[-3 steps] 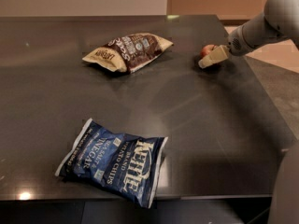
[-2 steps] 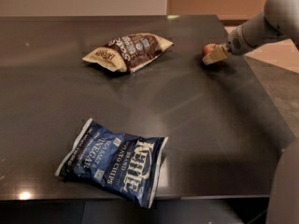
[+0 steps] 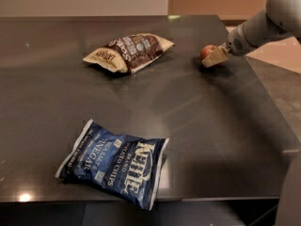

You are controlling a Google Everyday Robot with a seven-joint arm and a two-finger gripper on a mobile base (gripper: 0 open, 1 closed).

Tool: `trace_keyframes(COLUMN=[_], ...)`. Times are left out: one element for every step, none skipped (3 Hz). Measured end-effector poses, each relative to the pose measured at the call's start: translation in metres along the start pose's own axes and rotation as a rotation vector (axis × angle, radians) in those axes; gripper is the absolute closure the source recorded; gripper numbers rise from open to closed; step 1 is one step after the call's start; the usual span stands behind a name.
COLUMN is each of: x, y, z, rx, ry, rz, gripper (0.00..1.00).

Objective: Move apple near blue chip bag

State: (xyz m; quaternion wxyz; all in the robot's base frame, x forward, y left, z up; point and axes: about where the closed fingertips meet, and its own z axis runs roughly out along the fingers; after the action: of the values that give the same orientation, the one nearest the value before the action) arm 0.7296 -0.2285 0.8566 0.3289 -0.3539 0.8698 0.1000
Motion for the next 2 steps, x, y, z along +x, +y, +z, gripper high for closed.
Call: trace_keyframes(x=[-0.002, 0.002], y=[0.039, 0.089], z=[-0.013, -0.025], rx=[-0.067, -0.149], ry=[0.015, 0.042], rz=[-0.089, -0.200], gripper=[1.00, 1.00])
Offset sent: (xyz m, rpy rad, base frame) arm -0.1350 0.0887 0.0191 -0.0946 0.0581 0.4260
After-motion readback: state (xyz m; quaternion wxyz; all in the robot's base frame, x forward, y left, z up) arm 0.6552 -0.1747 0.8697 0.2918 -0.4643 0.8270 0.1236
